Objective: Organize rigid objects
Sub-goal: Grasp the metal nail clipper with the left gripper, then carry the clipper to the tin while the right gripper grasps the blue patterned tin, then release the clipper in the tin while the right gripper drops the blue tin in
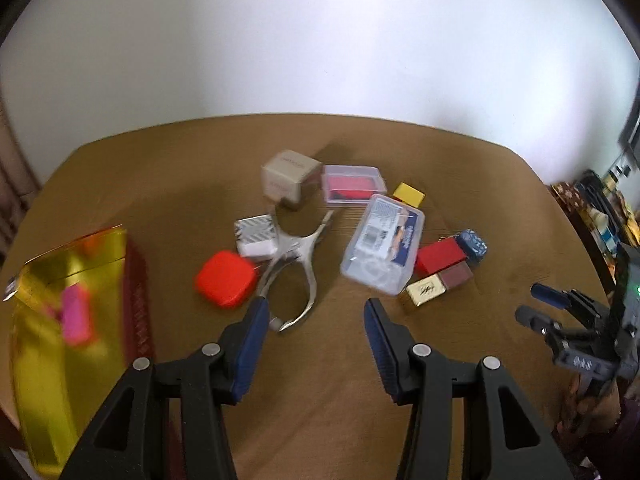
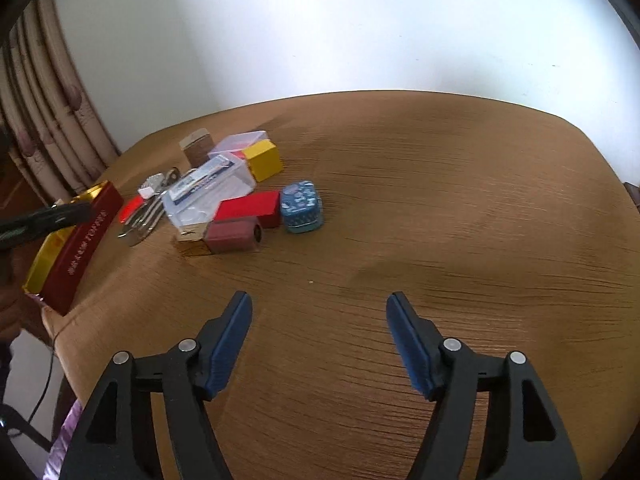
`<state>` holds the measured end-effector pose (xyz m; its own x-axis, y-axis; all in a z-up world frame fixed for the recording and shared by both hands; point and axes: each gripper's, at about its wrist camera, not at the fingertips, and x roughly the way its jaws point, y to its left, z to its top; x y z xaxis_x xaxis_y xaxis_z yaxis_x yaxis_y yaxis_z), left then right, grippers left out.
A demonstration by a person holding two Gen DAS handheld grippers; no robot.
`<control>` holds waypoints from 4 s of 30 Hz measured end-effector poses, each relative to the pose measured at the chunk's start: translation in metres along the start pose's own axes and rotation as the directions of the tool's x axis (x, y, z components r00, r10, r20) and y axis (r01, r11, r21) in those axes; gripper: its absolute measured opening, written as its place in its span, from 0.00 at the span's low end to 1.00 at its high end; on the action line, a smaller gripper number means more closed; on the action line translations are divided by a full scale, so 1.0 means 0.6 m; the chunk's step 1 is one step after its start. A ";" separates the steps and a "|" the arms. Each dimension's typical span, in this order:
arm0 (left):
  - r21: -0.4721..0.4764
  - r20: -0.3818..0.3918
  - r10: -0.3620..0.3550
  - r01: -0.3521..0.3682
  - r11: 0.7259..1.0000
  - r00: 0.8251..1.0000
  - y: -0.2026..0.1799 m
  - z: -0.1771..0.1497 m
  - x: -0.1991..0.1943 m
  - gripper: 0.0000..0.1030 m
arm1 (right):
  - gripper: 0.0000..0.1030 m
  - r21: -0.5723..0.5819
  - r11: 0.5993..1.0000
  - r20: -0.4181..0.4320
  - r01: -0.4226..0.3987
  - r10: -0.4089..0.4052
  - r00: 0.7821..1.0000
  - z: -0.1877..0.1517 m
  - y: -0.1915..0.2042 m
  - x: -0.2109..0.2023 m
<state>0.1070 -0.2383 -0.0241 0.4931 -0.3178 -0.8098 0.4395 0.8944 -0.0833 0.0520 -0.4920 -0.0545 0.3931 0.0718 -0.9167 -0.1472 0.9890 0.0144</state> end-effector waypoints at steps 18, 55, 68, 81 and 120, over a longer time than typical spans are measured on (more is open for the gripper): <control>-0.034 -0.170 -0.032 0.027 0.999 0.985 0.018 0.020 0.144 0.20 | 0.70 0.125 0.984 -0.016 -0.130 0.134 0.991 0.006 -0.032 0.010; -0.113 -0.013 -0.112 0.109 0.988 0.994 -0.020 -0.086 -0.051 0.04 | 0.53 -0.156 0.985 -0.157 -0.073 0.049 0.986 0.123 0.023 0.117; -0.151 0.014 -0.100 0.101 0.983 0.995 -0.002 -0.096 -0.096 0.04 | 0.28 -0.223 0.973 -0.193 -0.062 0.019 0.981 0.131 0.031 0.145; -0.310 0.078 0.081 -0.053 0.949 0.994 0.144 -0.130 -0.204 0.04 | 0.28 -0.028 0.991 -0.118 -0.132 0.127 0.985 0.124 0.016 0.058; -0.434 -0.041 0.220 -0.216 0.875 0.975 0.349 -0.156 -0.065 0.10 | 0.28 -0.158 0.870 -0.122 -0.467 0.452 0.883 0.201 0.366 -0.010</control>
<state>0.1094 -0.0089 -0.0645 0.5463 -0.0994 -0.8316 -0.0481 0.9876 -0.1497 0.1266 -0.2598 0.0020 0.1701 0.4951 -0.8520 -0.4552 0.8063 0.3776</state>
